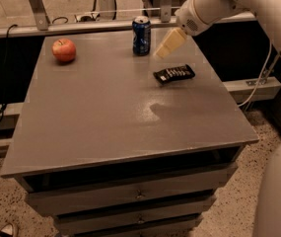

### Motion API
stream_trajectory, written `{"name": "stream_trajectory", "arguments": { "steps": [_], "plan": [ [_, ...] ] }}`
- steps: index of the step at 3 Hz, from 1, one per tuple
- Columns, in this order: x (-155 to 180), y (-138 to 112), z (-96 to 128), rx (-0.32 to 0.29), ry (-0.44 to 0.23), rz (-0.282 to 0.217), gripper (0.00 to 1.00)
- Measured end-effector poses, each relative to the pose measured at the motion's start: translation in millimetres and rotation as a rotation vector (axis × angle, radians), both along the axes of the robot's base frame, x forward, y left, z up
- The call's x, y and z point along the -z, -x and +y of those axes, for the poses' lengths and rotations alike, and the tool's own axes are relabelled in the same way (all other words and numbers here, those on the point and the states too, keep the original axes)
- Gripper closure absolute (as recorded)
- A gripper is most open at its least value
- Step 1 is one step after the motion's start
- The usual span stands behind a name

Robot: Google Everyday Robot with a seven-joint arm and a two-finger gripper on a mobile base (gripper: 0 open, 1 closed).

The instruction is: Pick pepsi can

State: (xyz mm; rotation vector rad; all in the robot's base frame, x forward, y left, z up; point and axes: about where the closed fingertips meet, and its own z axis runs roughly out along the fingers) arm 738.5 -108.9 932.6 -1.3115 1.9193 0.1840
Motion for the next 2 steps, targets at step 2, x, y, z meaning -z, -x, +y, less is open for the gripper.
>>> {"name": "stream_trajectory", "arguments": {
  "steps": [2],
  "plan": [
    [19,-67,33,0.076,-0.243,-0.002,0.0]
  ]
}}
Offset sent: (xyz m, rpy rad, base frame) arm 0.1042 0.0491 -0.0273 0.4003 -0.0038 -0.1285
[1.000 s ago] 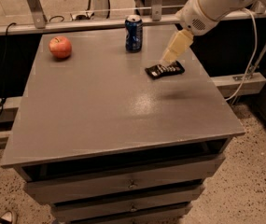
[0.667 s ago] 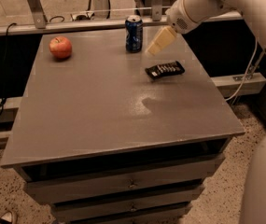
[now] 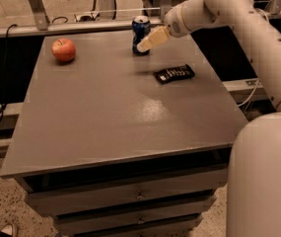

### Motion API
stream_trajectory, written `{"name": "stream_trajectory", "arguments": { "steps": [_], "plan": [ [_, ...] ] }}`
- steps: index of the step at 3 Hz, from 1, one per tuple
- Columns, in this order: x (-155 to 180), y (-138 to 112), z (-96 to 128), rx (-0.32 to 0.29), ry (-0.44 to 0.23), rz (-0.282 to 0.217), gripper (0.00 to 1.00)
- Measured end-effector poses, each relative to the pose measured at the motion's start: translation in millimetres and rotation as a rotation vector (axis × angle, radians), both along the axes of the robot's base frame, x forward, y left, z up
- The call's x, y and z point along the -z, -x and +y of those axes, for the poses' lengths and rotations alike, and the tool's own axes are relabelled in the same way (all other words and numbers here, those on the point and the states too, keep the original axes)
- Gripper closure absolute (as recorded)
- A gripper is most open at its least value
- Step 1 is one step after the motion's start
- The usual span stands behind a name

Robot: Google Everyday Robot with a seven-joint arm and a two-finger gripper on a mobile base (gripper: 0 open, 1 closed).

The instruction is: Pick pepsi can

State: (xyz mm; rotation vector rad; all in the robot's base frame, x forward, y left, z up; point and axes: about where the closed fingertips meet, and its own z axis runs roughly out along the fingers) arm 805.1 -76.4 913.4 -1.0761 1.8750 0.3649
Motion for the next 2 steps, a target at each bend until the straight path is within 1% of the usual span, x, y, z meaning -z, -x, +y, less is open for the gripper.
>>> {"name": "stream_trajectory", "arguments": {
  "steps": [1,2],
  "plan": [
    [9,-23,20,0.019,-0.102,0.005,0.0],
    [6,-39,39,0.02,-0.171,-0.006,0.0]
  ]
}}
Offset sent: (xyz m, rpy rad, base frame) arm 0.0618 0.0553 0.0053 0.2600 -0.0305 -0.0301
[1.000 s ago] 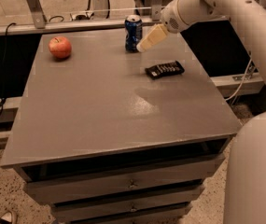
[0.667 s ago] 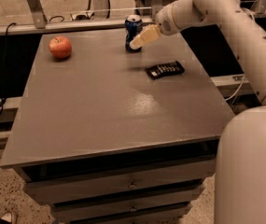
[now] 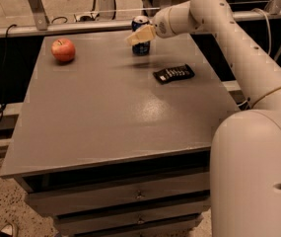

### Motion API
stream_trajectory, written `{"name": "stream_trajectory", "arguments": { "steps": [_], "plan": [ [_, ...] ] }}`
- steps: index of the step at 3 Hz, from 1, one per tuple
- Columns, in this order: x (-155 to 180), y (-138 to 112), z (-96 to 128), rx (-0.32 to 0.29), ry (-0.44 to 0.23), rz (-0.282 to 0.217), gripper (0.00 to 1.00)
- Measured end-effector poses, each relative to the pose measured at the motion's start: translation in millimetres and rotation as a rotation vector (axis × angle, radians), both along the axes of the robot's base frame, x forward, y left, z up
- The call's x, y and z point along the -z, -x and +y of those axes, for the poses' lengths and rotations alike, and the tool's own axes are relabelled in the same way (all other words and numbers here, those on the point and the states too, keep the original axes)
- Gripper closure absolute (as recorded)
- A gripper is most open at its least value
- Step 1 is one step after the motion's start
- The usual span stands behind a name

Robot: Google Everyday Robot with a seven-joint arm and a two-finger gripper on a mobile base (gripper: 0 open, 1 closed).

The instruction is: Pick pepsi can

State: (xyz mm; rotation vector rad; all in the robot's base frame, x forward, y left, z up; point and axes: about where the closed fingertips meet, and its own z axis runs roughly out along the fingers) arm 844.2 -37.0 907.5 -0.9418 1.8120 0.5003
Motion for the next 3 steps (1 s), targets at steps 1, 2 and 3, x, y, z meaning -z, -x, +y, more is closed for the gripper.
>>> {"name": "stream_trajectory", "arguments": {
  "steps": [1,2,3],
  "plan": [
    [1,-6,7,-0.002,-0.04,-0.015,0.18],
    [3,-5,-2,0.002,-0.055,-0.027,0.41],
    [-20,8,-17,-0.001,-0.057,-0.043,0.64]
  ]
}}
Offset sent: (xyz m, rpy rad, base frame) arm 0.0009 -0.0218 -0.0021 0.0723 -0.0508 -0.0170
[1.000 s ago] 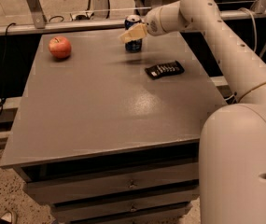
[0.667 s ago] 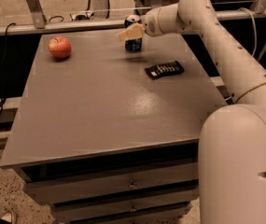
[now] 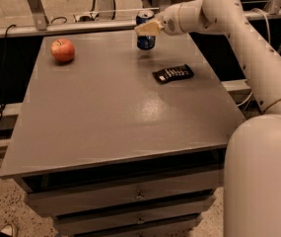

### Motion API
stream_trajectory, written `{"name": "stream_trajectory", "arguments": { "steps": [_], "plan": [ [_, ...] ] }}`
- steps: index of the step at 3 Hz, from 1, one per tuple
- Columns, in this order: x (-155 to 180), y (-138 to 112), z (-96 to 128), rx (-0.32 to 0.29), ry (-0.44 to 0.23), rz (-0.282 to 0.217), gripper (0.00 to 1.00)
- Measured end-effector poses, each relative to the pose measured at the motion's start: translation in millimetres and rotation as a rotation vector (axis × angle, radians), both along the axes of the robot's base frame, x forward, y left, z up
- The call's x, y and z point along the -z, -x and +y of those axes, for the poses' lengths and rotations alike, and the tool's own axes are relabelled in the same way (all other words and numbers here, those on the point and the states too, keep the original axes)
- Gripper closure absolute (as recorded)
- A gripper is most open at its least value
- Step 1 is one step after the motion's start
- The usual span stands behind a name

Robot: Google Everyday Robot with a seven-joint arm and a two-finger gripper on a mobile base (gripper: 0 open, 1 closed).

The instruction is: Pick pepsi can

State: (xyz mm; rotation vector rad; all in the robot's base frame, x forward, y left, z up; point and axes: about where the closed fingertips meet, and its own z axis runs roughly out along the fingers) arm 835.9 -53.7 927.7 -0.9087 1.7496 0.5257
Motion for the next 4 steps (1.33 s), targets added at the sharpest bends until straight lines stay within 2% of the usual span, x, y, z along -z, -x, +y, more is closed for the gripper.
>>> {"name": "stream_trajectory", "arguments": {
  "steps": [1,2,3,4],
  "plan": [
    [3,-1,5,-0.006,0.0,0.004,0.96],
    [4,-1,7,-0.009,0.0,0.006,1.0],
    [-20,16,20,-0.02,-0.024,-0.024,1.0],
    [-47,50,40,-0.052,-0.074,-0.01,1.0]
  ]
}}
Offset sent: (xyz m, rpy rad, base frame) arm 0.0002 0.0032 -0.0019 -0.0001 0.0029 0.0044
